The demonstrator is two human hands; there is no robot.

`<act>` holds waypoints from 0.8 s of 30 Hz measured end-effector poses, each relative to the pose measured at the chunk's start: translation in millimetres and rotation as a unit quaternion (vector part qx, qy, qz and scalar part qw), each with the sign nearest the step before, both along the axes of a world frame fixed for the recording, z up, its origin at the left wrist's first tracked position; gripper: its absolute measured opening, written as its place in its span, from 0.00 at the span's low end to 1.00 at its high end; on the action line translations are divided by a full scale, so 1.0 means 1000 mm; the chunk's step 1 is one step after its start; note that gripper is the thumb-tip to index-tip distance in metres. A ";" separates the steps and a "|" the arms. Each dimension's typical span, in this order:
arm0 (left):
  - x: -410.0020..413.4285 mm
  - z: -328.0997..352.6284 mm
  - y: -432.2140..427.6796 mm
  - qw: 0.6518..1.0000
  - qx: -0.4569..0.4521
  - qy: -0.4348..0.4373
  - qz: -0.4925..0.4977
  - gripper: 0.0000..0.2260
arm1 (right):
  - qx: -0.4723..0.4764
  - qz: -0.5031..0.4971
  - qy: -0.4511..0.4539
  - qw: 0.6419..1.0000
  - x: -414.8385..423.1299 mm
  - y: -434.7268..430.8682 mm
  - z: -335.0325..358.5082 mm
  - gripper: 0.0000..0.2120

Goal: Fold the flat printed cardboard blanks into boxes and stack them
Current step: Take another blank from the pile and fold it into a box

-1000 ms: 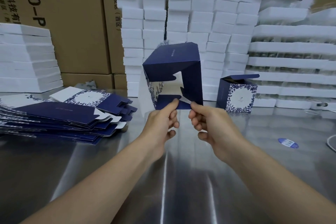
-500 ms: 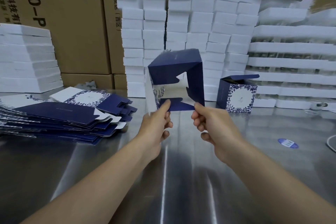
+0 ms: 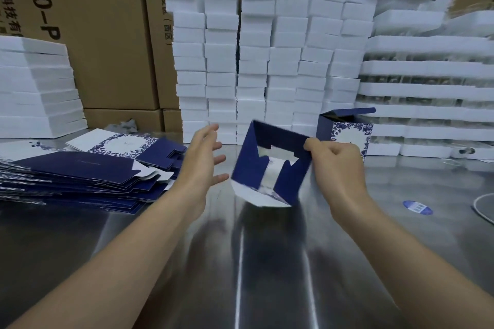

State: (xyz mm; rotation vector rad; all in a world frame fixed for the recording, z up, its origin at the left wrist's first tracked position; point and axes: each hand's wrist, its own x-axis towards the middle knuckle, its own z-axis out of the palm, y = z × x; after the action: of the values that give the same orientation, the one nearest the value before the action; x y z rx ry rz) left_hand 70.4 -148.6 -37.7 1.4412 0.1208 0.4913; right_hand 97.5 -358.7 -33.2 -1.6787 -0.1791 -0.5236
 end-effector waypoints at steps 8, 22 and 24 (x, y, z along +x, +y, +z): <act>-0.005 -0.008 -0.012 0.986 0.130 -0.004 -0.107 0.24 | -0.187 -0.087 -0.015 0.978 0.008 -0.003 -0.014 0.22; 0.003 -0.028 -0.013 0.919 0.366 -0.078 0.126 0.12 | -0.271 -0.050 -0.039 0.961 0.023 0.000 -0.029 0.25; 0.002 -0.028 -0.013 0.904 0.394 -0.084 0.143 0.12 | -0.269 -0.054 -0.026 0.961 0.022 0.001 -0.030 0.23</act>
State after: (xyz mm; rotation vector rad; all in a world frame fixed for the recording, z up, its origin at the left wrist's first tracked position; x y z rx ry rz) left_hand 72.4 -161.8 -65.2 2.1772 -0.0145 0.9788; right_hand 119.6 -357.9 -63.3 -2.2151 -0.2872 -0.6387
